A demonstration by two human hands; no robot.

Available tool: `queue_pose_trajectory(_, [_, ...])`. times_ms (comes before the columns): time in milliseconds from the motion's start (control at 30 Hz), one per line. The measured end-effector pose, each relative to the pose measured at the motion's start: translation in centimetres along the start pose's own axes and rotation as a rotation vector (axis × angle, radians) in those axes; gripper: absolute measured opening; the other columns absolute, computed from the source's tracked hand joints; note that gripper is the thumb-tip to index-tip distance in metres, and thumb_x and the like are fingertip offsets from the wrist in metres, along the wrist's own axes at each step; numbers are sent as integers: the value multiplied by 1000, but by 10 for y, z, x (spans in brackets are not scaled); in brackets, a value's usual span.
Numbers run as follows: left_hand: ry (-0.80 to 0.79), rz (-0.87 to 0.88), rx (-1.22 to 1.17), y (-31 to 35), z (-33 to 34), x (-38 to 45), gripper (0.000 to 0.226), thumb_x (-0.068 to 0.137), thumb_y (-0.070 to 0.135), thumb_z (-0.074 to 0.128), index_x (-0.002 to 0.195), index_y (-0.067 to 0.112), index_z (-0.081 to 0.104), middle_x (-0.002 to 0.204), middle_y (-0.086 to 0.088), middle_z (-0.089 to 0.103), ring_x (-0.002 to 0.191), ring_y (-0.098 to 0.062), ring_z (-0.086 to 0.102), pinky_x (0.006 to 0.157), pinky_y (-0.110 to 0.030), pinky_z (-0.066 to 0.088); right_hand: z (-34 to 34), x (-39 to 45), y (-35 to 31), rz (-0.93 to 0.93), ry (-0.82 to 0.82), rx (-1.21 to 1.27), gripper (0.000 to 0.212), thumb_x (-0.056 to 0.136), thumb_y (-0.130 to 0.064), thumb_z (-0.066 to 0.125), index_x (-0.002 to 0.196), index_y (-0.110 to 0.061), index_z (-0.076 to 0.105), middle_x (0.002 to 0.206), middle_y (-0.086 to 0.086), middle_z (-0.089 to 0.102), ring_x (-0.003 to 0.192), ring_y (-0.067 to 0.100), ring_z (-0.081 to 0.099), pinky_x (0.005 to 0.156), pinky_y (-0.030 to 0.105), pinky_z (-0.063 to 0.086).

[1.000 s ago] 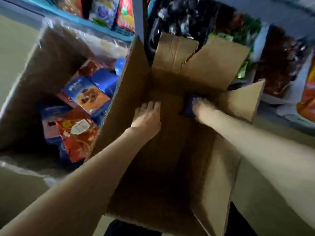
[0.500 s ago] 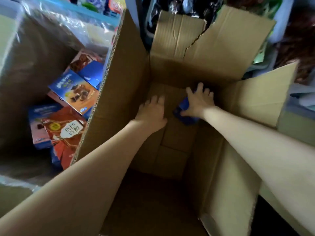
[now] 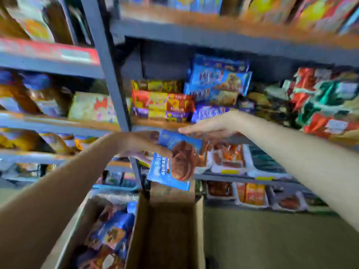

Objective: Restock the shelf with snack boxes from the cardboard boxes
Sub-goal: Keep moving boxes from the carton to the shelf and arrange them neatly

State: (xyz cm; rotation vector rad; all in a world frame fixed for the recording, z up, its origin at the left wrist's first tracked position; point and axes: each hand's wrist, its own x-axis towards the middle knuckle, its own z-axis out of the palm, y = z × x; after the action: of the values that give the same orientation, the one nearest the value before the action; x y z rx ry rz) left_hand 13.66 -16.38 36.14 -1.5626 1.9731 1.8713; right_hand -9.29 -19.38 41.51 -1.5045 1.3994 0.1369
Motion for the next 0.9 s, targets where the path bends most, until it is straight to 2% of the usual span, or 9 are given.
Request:
queue_pose_trajectory(100, [24, 176, 66, 97, -46, -66, 70, 47, 52, 85, 112, 39, 61, 116, 12, 66, 109, -7, 61, 97, -39, 45, -49, -70, -45, -247, 69, -40, 85, 60, -59, 72, 131, -16, 49, 121, 1, 56, 94, 13, 59, 96, 36, 47])
queue_pose_trajectory(200, [87, 280, 165, 188, -55, -125, 58, 50, 51, 80, 105, 40, 64, 110, 11, 68, 100, -9, 63, 88, -37, 46, -92, -148, -90, -402, 196, -139, 105, 50, -53, 82, 140, -21, 39, 123, -7, 52, 111, 10, 50, 94, 24, 45])
queue_pose_trajectory(333, [208, 421, 194, 278, -46, -160, 37, 63, 41, 71, 99, 33, 64, 91, 14, 69, 80, -3, 63, 65, -25, 48, -128, -224, -115, -582, 403, -337, 76, 73, -20, 78, 134, -27, 34, 109, -20, 49, 109, 1, 44, 85, 6, 41])
queue_pose_trajectory(467, [278, 622, -2, 332, -52, -176, 68, 36, 64, 82, 97, 38, 69, 108, 7, 69, 97, -22, 62, 88, -50, 46, -181, -290, -112, -720, 664, -286, 84, 69, -19, 80, 138, -29, 33, 123, -3, 50, 113, 8, 48, 101, 24, 39])
queue_pose_trajectory(533, [254, 653, -153, 357, -64, -181, 86, 29, 70, 80, 104, 30, 68, 112, -4, 67, 92, -32, 62, 83, -52, 48, -203, -324, -113, -829, 779, -244, 87, 68, -16, 80, 139, -29, 31, 124, 0, 50, 113, 10, 48, 100, 22, 39])
queue_pose_trajectory(633, [157, 693, -349, 395, -70, -185, 88, 49, 73, 70, 116, 17, 62, 118, -17, 63, 100, -44, 62, 82, -53, 53, -228, -359, -117, -1020, 966, -197, 94, 69, -7, 79, 144, -23, 23, 125, -3, 43, 110, 6, 47, 87, 7, 40])
queue_pose_trajectory(767, [174, 849, -448, 453, -53, -174, 70, 71, 67, 44, 118, 17, 58, 116, -15, 65, 101, -37, 65, 64, -33, 59, -260, -368, -110, -1167, 1198, -340, 109, 63, -25, 85, 147, -27, 15, 140, -6, 34, 126, 7, 41, 103, 18, 35])
queue_pose_trajectory(833, [250, 905, -483, 475, -51, -165, 62, 68, 55, 57, 118, 16, 58, 114, -13, 65, 90, -32, 69, 57, -27, 58, -279, -368, -102, -1140, 1159, -369, 103, 67, -29, 83, 146, -35, 16, 146, -11, 28, 131, 3, 33, 106, 19, 30])
queue_pose_trajectory(900, [301, 1015, -444, 486, -59, -154, 76, 59, 42, 77, 126, 18, 53, 122, -9, 61, 89, -24, 70, 62, -27, 58, -294, -372, -93, -1117, 923, -179, 76, 71, -42, 77, 131, -52, 32, 146, -13, 32, 130, 5, 39, 106, 28, 35])
